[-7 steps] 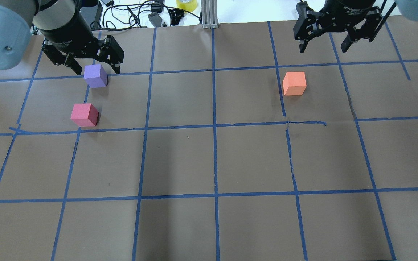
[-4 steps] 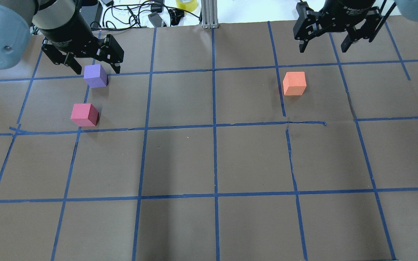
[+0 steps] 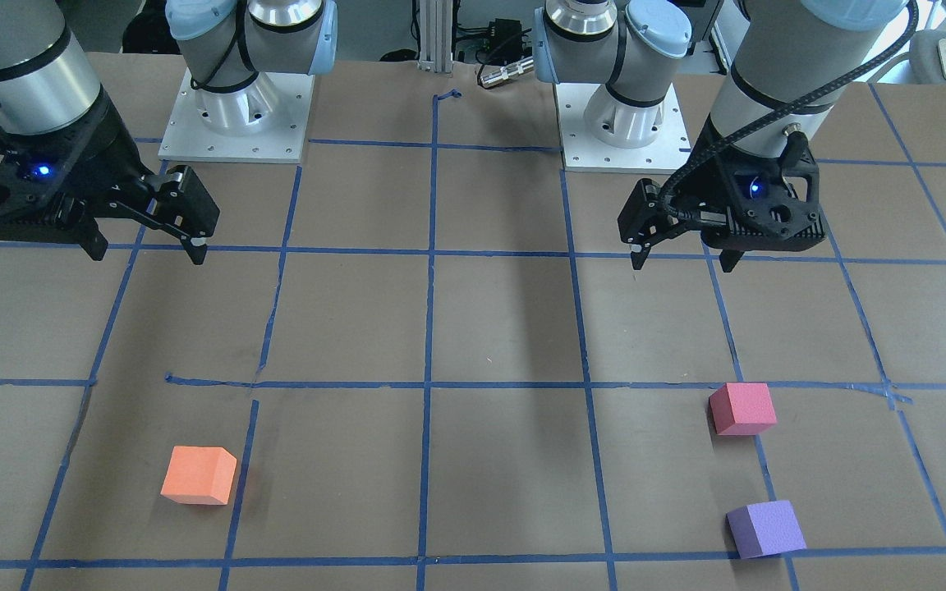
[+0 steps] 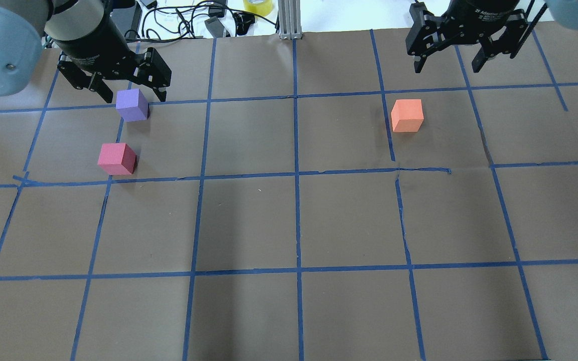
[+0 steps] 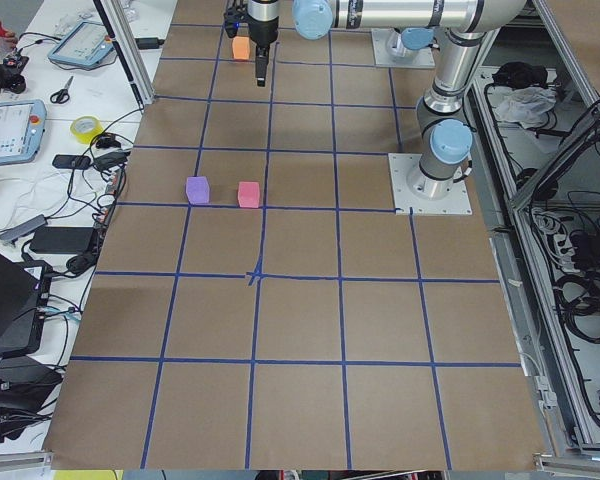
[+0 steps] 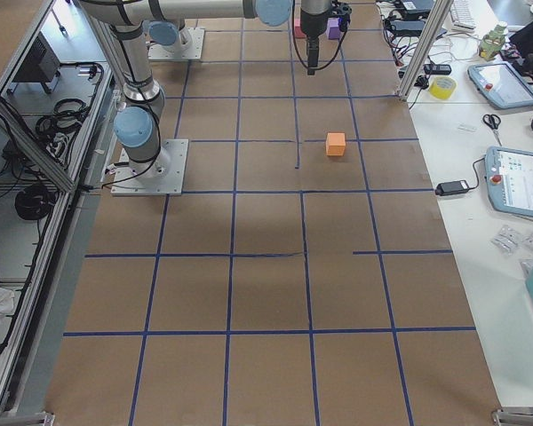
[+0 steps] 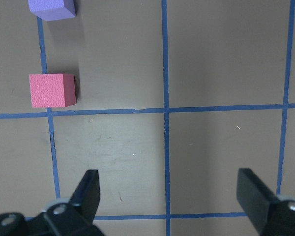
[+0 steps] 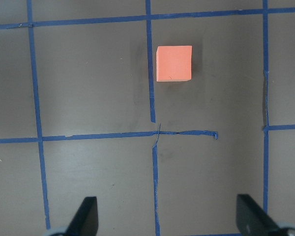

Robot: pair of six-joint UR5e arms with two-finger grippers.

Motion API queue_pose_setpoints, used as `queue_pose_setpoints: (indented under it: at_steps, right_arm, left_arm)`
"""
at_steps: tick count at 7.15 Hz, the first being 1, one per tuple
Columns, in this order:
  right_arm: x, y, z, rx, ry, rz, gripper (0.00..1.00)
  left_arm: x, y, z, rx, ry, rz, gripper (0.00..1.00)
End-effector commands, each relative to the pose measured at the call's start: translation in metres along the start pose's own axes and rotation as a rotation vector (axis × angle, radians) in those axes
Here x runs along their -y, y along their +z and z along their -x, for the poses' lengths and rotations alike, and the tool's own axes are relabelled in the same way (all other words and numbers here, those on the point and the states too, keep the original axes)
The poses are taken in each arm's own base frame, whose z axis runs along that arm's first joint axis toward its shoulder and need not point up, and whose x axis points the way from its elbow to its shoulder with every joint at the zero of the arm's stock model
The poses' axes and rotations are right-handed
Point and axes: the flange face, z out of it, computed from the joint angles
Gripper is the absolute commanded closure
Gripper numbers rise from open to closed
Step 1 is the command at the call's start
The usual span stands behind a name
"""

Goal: Arrange blocks in a line

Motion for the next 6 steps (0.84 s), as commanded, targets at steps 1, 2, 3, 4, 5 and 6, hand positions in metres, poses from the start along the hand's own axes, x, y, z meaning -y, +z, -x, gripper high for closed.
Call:
queue_pose_setpoints:
  at_steps: [1,2,3,4,5,6]
  right_arm:
    - [0.002,0.003,0.000,0.000,-0.001,0.006,0.00]
    - [0.003,0.005,0.000,0.000,-0.001,0.009,0.00]
    - [0.003,0.005,-0.001,-0.004,-0.005,0.009,0.00]
    - [0.003,0.004,0.000,-0.005,-0.007,0.005,0.00]
    - [0.010,0.000,-0.001,-0.005,-0.006,-0.012,0.00]
    - [0.025,0.009,-0.005,-0.004,0.002,-0.003,0.00]
  left_arm:
    - [0.000,0.000,-0.001,-0.001,0.001,-0.001,0.00]
    - [0.000,0.000,-0.001,0.001,0.001,0.001,0.00]
    - [0.000,0.001,-0.001,0.001,0.001,0.001,0.00]
    - [0.000,0.001,0.000,0.001,0.001,0.001,0.00]
    - [0.000,0.000,0.000,0.001,-0.001,0.001,0.00]
    - [0.000,0.001,0.000,0.002,-0.001,0.002,0.00]
